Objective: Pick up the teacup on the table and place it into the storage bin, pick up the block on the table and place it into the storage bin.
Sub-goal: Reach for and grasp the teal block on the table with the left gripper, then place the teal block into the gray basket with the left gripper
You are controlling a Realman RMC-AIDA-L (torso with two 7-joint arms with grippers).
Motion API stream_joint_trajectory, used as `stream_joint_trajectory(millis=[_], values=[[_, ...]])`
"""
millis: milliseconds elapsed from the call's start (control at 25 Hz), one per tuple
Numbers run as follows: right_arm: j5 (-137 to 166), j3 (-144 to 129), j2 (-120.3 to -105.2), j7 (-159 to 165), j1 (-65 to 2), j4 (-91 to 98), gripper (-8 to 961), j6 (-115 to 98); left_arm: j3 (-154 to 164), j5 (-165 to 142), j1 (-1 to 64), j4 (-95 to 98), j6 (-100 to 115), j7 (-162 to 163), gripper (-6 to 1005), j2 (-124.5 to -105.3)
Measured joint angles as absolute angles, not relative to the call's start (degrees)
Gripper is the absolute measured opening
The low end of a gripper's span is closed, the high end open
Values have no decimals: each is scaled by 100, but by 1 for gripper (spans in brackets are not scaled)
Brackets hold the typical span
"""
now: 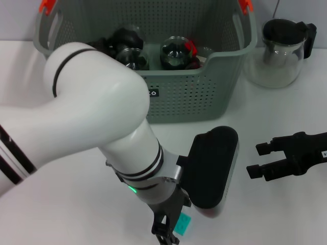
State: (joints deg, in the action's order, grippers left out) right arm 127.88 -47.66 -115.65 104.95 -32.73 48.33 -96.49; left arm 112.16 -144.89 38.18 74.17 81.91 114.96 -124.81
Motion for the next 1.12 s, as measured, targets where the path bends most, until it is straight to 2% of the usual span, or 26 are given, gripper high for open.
stream_joint_trajectory(millis=[800, 1040, 1120], values=[[12788, -4760, -11566, 10458, -3262, 4784, 934, -9598, 11314, -14423, 3988, 6997, 7911, 11587, 623, -12481], [12788, -4747, -11548, 10450, -3269, 4769, 934, -9596, 10946, -14259, 3904, 7475, 8275, 11642, 404, -12479], [12787, -4743, -11541, 10450, -3269, 4769, 934, -9597, 10443, -13987, 3844, 7807, 8573, 11656, 401, -12471]])
